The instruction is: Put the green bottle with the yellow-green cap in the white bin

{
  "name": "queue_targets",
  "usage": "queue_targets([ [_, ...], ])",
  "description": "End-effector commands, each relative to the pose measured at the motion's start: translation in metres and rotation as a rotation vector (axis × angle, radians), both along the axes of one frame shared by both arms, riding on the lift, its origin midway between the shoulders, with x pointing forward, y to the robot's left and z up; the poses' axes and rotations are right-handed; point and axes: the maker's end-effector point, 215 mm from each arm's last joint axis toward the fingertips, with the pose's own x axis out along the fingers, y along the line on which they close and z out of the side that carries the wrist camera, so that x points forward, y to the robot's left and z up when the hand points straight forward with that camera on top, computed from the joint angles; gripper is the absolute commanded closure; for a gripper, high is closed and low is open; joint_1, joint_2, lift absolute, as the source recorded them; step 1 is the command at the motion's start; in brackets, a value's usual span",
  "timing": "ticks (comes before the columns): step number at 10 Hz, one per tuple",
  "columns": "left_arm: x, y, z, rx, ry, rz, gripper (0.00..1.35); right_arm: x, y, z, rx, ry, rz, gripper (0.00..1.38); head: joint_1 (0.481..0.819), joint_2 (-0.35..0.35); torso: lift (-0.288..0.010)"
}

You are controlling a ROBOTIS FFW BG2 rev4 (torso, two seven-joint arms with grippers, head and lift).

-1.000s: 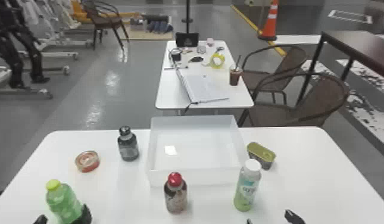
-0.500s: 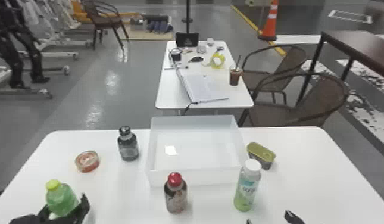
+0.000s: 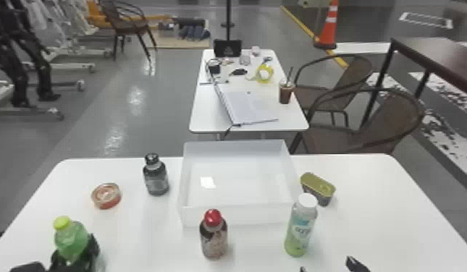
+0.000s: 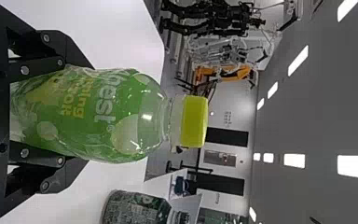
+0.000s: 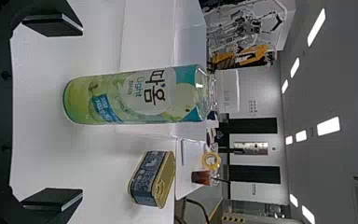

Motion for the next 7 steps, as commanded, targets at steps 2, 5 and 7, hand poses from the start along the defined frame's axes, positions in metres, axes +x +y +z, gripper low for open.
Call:
queue_targets([
  [2, 0.009, -0.019, 0.023, 0.044, -0.044, -0.042, 0.77, 0.0, 0.0, 0.0, 0.001, -0.001, 0.0, 0.08, 0.549, 0.0, -0.1],
  [5, 0.044, -0.095, 0.084, 0.084, -0.138, -0.191, 0.77, 0.0, 0.0, -0.001, 0.002, 0.002, -0.001, 0.08, 0.549, 0.0, -0.1],
  [7, 0.07, -0.145, 0.12, 0.098, -0.187, -0.319, 0.77, 0.0, 0.0, -0.001, 0.002, 0.002, -0.001, 0.08, 0.549, 0.0, -0.1],
])
